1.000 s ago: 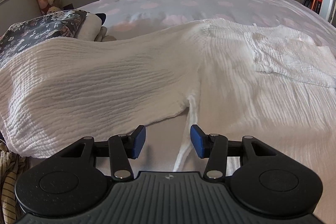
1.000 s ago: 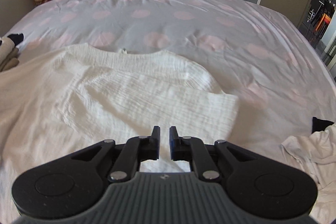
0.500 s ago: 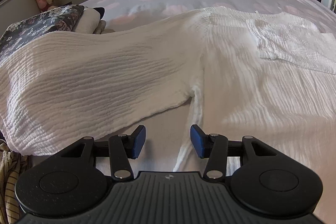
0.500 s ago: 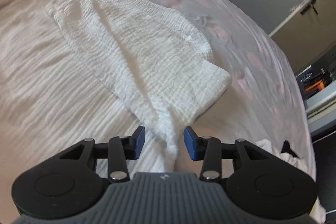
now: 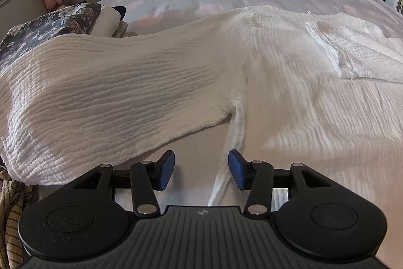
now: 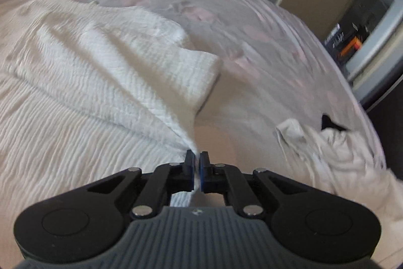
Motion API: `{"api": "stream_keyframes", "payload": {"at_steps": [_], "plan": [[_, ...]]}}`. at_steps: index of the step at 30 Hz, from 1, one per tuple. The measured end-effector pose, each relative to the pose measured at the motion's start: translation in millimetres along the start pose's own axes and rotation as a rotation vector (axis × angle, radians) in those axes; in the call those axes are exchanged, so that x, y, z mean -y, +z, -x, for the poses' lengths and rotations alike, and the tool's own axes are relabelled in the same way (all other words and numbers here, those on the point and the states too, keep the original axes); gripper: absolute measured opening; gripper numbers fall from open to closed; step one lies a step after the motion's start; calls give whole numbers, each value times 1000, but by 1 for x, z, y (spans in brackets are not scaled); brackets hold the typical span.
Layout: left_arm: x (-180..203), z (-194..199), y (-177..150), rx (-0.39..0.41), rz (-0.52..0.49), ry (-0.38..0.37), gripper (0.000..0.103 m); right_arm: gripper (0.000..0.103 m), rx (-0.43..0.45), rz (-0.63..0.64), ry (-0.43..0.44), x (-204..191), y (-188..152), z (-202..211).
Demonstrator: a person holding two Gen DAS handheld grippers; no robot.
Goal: Fold clothes
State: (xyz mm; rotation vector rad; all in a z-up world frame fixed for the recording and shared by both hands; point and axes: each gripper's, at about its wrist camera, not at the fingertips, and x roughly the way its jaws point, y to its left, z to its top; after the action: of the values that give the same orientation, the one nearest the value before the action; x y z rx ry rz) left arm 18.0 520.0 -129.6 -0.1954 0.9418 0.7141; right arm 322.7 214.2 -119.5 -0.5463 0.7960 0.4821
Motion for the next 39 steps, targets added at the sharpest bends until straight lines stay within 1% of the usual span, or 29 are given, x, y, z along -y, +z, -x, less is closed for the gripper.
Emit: {"api": "stream_keyframes", "payload": {"at_steps": [2, 4, 7, 9, 12, 13, 15, 16, 20, 22, 24, 26, 28, 31, 32, 33, 35, 38, 39], "plan": [[0, 0, 0, -2, 1, 1, 45, 5, -24, -45, 31, 4, -5, -7], [0, 0, -1, -2, 1, 1, 45, 5, -52, -54, 66, 1, -11, -13], [-1, 0, -1, -2, 1, 1, 45, 8, -50, -68, 79, 2, -13, -10], [-1, 0, -2, -2, 0, 1, 45, 22, -42, -94, 95, 7, -12, -4], [0, -1, -2, -5, -9, 5, 45, 33, -7, -178, 153, 22, -7, 9], [0, -2, -3, -7, -11, 7, 45, 34, 7, -210, 174, 28, -4, 13], [1, -4, -3, -17, -16, 11, 45, 41, 35, -258, 195, 37, 3, 18], [1, -5, -3, -22, -19, 11, 45, 42, 42, -270, 192, 40, 8, 17], [2, -8, -5, -43, -33, 8, 46, 44, 57, -341, 186, 52, 34, -3], [3, -9, -5, -45, -41, 11, 50, 49, 60, -380, 196, 58, 47, -18], [3, -11, -6, -47, -45, 16, 53, 61, 63, -417, 210, 62, 57, -34], [1, -14, -6, -50, -37, 13, 55, 62, 67, -458, 221, 65, 67, -51], [0, -16, -5, -50, -21, 7, 57, 62, 72, -503, 235, 67, 73, -66], [-2, -18, -5, -45, -7, 2, 59, 50, 50, -540, 252, 67, 79, -89], [-2, -19, -5, -43, -5, 2, 59, 38, 43, -541, 253, 66, 79, -94], [-2, -19, -5, -41, -5, 3, 59, 21, 53, -531, 248, 66, 80, -96], [-1, -20, -5, -38, -5, 4, 60, 6, 74, -513, 236, 65, 81, -101], [-1, -20, -5, -37, -5, 4, 60, 4, 125, -499, 189, 71, 85, -105], [-1, -21, -5, -37, -5, 4, 60, 4, 123, -505, 172, 74, 86, -109]]}}
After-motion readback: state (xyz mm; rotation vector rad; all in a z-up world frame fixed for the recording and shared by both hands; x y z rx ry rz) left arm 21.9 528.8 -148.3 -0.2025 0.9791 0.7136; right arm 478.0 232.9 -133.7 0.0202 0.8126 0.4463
